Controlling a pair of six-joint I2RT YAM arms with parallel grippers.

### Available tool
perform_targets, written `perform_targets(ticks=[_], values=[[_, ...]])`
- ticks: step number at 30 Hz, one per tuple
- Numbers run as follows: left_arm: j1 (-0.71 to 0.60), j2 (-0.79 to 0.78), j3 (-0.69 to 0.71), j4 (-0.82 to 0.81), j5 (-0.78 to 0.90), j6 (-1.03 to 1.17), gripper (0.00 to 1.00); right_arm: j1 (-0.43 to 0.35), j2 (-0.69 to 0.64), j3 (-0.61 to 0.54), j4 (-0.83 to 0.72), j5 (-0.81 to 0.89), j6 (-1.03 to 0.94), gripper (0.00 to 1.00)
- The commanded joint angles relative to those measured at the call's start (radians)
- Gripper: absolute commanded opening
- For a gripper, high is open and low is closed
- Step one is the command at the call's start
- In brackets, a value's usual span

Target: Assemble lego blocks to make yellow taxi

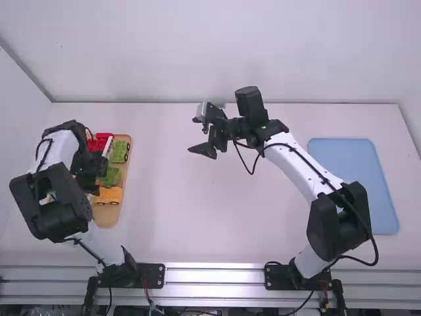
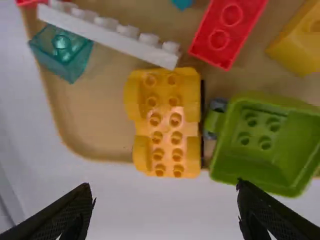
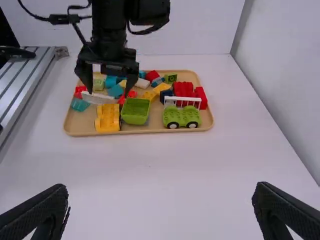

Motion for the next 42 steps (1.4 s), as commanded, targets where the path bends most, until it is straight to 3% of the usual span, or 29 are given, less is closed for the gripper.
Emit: perform_targets(ticks=[1, 11, 32, 37, 42], values=[[-0.016, 0.0, -0.014, -0.041, -0.043, 0.004, 0.75, 0.001, 0.009, 0.032, 0.002, -0.002, 0.004, 0.99], [-0.026, 0.0, -0.089, -0.054, -0.048, 0.004, 0.7, 0.001, 0.009, 0.032, -0.003, -0.002, 0.002, 0.98], [-0.056, 0.0, -0.238, 0.236, 0.033, 0.027, 0.6, 0.002, 0.009, 0.032, -0.003, 0.05, 0.004, 0.98], [-0.08, 0.0, -0.248, 0.241, 0.025, 0.004, 0.65, 0.002, 0.009, 0.032, -0.003, 0.05, 0.001, 0.98], [-0.079, 0.0, -0.252, 0.241, -0.024, -0.028, 0.78, 0.001, 0.009, 0.032, -0.004, 0.05, 0.002, 0.98]])
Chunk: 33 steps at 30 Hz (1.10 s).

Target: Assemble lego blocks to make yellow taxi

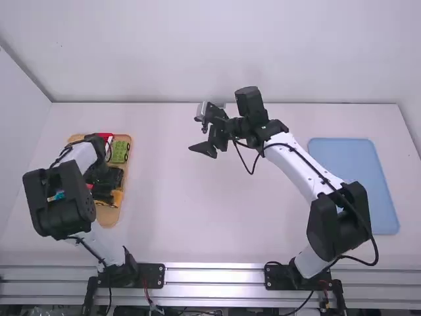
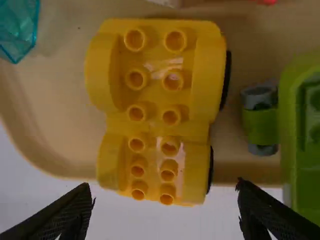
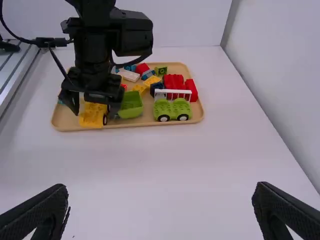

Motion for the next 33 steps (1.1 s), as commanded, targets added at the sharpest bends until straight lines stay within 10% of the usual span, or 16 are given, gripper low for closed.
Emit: perform_targets(ticks=[1, 24, 27, 33], values=[[0.005, 0.0, -0.012, 0.002, -0.025, 0.0, 0.78, 0.001, 0.009, 0.032, -0.001, -0.003, 0.003, 0.98], [0.01, 0.0, -0.167, 0.252, 0.001, 0.032, 0.72, 0.002, 0.009, 0.032, 0.0, -0.003, 0.003, 0.98], [0.01, 0.0, -0.16, 0.213, 0.009, -0.047, 0.99, 0.002, 0.009, 0.032, 0.0, -0.003, 0.003, 0.99], [0.01, 0.0, -0.163, 0.208, -0.001, -0.145, 0.99, 0.002, 0.009, 0.032, -0.002, -0.003, 0.003, 0.98]])
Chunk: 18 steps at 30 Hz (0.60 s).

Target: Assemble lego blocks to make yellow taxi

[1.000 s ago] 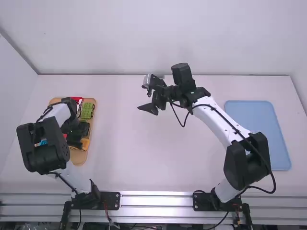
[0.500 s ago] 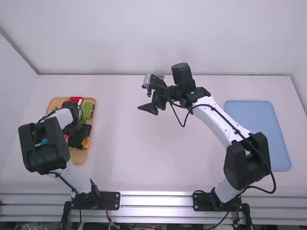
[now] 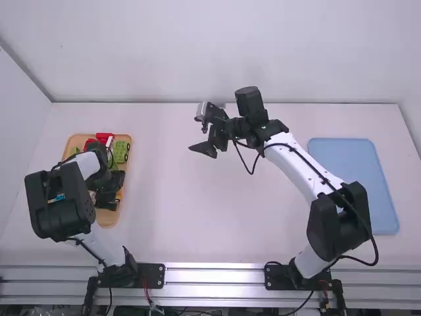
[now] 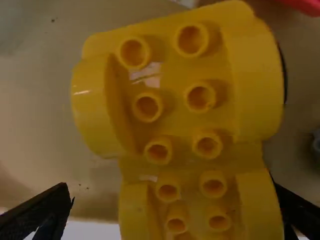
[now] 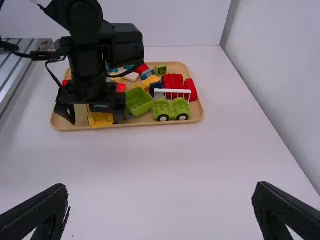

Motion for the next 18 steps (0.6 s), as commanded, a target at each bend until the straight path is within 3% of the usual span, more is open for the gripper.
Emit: perform_targets(ticks=[1, 7, 10, 12, 18], values=[[0.002, 0.013, -0.021, 0.014, -0.001, -0.052, 0.99, 0.002, 0.009, 0.032, -0.004, -0.005, 0.001, 0.98], [0.001, 0.013, -0.021, 0.05, 0.041, -0.038, 0.91, 0.001, 0.009, 0.032, -0.018, -0.005, 0.0, 0.98], [0.002, 0.013, -0.021, 0.052, 0.056, -0.04, 0.82, 0.001, 0.009, 0.032, -0.023, -0.005, 0.001, 0.98], [0.002, 0.013, -0.021, 0.07, 0.071, -0.034, 0.7, 0.001, 0.009, 0.032, -0.023, -0.005, 0.0, 0.98], [0.003, 0.013, -0.021, 0.076, 0.066, -0.034, 0.66, 0.001, 0.009, 0.032, -0.023, -0.006, 0.001, 0.98]])
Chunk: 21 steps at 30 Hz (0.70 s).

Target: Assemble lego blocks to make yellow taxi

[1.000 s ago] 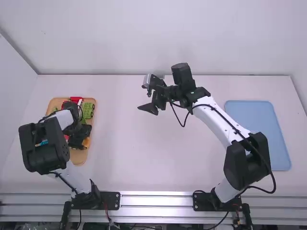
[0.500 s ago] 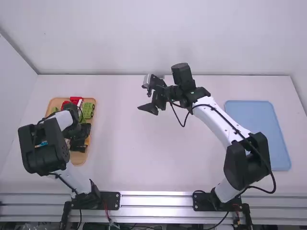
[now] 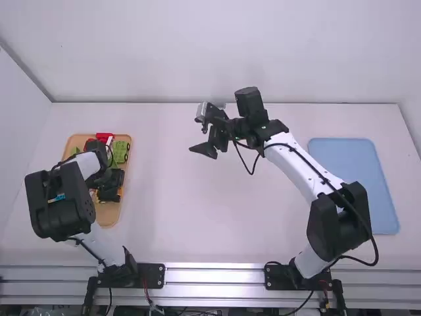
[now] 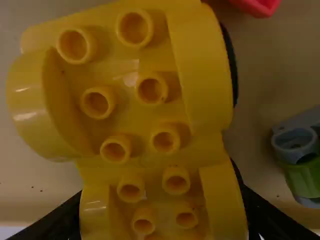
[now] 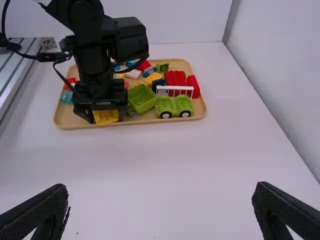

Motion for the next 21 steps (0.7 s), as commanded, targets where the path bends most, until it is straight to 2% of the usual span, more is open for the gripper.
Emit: perform_targets(ticks=[1, 2, 3, 5, 12, 14, 17, 18, 21], values=[[0.001, 0.012, -0.016, -0.004, 0.011, -0.003, 0.62, 0.001, 0.009, 0.032, -0.004, -0.005, 0.001, 0.98], [0.002, 0.012, -0.016, -0.005, -0.007, -0.003, 0.53, 0.001, 0.009, 0.032, -0.004, -0.005, 0.001, 0.98], [0.003, 0.012, -0.016, -0.008, -0.022, -0.003, 0.5, 0.0, 0.009, 0.032, -0.004, -0.005, 0.001, 0.98], [0.002, 0.012, -0.016, -0.013, -0.035, -0.002, 0.49, -0.003, 0.009, 0.032, -0.005, -0.005, 0.001, 0.98], [0.002, 0.012, -0.014, 0.051, -0.023, 0.222, 0.46, -0.01, 0.009, 0.032, -0.006, -0.005, 0.001, 0.98], [0.002, 0.012, -0.008, 0.071, -0.028, 0.302, 0.36, -0.018, 0.009, 0.032, -0.006, -0.006, 0.001, 0.98], [0.003, 0.012, 0.02, 0.056, -0.029, 0.391, 0.32, -0.021, 0.009, 0.032, -0.005, -0.006, 0.001, 0.98], [0.002, 0.012, 0.051, 0.022, -0.031, 0.445, 0.25, -0.022, 0.009, 0.032, -0.002, -0.006, 0.002, 0.98], [0.002, 0.002, 0.121, -0.083, -0.031, 0.517, 0.15, -0.042, 0.007, 0.032, 0.001, -0.015, 0.002, 0.99]])
